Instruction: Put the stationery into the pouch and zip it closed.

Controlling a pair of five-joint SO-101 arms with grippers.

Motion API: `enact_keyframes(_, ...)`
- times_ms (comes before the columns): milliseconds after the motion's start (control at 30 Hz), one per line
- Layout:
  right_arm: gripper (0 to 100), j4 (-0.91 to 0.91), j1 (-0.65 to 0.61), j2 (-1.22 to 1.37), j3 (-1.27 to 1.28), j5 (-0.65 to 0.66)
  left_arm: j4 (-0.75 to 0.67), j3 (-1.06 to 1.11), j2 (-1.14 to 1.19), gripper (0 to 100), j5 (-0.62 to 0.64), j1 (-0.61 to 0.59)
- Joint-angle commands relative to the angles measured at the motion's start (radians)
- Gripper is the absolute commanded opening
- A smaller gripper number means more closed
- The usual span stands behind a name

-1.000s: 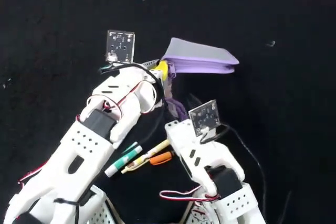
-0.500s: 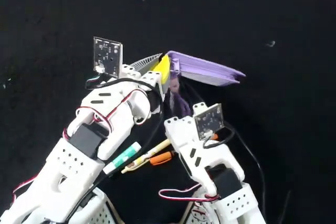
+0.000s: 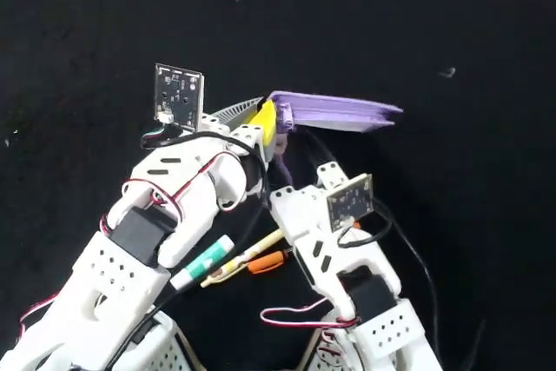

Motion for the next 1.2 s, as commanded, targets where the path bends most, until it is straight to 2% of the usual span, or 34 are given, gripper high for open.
enact_keyframes(0, 8.6, -0.043, -0.006, 0.013, -0.001, 0.003, 0.005, -0.038, -0.009, 3, -0.032, 0.025)
enact_keyframes(133, 12.5, -0.044, -0.006, 0.013, 0.001, 0.008, 0.005, -0.031, -0.015, 3, -0.032, 0.031)
enact_keyframes(300, 12.3, -0.044, -0.008, 0.013, 0.001, 0.009, 0.005, -0.024, -0.018, 3, -0.034, 0.031)
enact_keyframes(433, 1.8, -0.041, -0.006, 0.013, -0.004, 0.032, 0.005, -0.024, -0.018, 3, -0.034, 0.025)
enact_keyframes(500, 1.1, -0.038, -0.009, 0.013, -0.004, 0.092, 0.005, -0.024, -0.018, 3, -0.035, 0.024)
enact_keyframes(600, 1.1, -0.026, -0.006, 0.013, -0.019, 0.114, 0.005, -0.022, -0.015, 3, -0.049, 0.021)
enact_keyframes(700, 1.1, 0.072, 0.028, 0.013, -0.097, 0.11, 0.005, -0.022, -0.014, 3, -0.1, -0.001)
enact_keyframes(933, 1.1, 0.338, 0.155, 0.013, -0.302, 0.109, -0.003, -0.01, -0.011, 3, -0.11, -0.108)
enact_keyframes(1167, 1.1, 0.48, 0.273, 0.013, -0.43, 0.115, -0.003, -0.01, -0.015, 3, -0.112, -0.166)
